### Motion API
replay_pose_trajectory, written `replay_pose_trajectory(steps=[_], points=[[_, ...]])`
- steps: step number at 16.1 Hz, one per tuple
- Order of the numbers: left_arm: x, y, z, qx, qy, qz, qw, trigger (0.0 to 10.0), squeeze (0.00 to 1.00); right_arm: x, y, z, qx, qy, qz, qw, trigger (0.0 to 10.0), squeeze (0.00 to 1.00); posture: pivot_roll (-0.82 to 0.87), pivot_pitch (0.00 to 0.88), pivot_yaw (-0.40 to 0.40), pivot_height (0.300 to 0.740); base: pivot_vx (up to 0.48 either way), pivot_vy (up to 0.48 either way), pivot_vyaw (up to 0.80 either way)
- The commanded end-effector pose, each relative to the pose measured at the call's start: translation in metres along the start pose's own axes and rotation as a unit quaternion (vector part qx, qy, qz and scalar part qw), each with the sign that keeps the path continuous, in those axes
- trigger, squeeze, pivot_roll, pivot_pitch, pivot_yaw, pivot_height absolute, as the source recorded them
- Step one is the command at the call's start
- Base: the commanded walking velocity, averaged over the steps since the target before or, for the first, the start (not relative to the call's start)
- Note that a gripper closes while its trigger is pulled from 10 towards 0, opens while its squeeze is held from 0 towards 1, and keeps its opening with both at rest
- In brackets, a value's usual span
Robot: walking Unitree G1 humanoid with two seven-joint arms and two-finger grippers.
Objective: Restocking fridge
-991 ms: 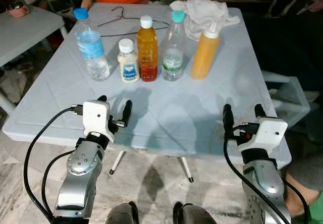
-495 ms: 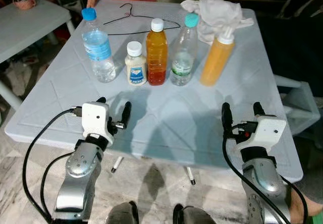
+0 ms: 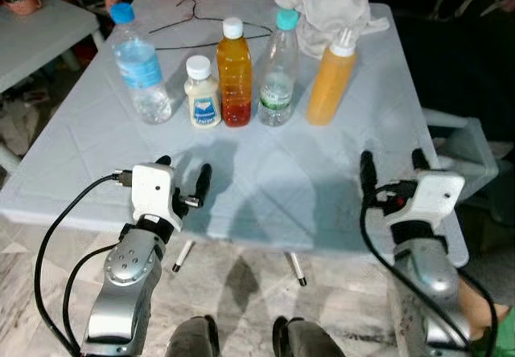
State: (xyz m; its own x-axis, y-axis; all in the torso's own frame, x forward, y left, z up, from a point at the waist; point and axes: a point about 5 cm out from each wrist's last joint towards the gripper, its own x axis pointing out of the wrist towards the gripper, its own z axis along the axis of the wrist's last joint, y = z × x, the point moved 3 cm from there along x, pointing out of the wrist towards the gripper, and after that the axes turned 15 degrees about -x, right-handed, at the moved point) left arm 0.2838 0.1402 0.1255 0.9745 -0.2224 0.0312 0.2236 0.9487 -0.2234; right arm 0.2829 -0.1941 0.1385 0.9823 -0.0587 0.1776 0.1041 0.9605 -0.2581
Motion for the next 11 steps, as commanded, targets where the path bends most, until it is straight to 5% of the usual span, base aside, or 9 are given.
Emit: replay_pose_trajectory(steps=[1, 7, 11], points=[[-0.003, 0.002, 0.001, 0.005, 0.005, 0.001, 1.0, 10.0, 0.0, 0.001, -0.006, -0.004, -0.001, 0.007, -0.007, 1.0, 10.0, 0.0, -0.01, 0.189, 0.017, 0.74, 0.0, 0.0, 0.0], [-0.011, 0.007, 0.006, 0.02, 0.011, 0.007, 1.0, 10.0, 0.0, 0.034, -0.03, 0.013, -0.03, -0.036, 0.011, 0.999, 10.0, 0.0, 0.04, 0.226, 0.032, 0.74, 0.0, 0.0, 0.0], [-0.015, 0.011, 0.01, 0.032, 0.017, 0.012, 0.999, 10.0, 0.0, 0.058, -0.027, 0.037, -0.034, -0.082, 0.068, 0.994, 10.0, 0.0, 0.07, 0.248, 0.054, 0.74, 0.0, 0.0, 0.0]])
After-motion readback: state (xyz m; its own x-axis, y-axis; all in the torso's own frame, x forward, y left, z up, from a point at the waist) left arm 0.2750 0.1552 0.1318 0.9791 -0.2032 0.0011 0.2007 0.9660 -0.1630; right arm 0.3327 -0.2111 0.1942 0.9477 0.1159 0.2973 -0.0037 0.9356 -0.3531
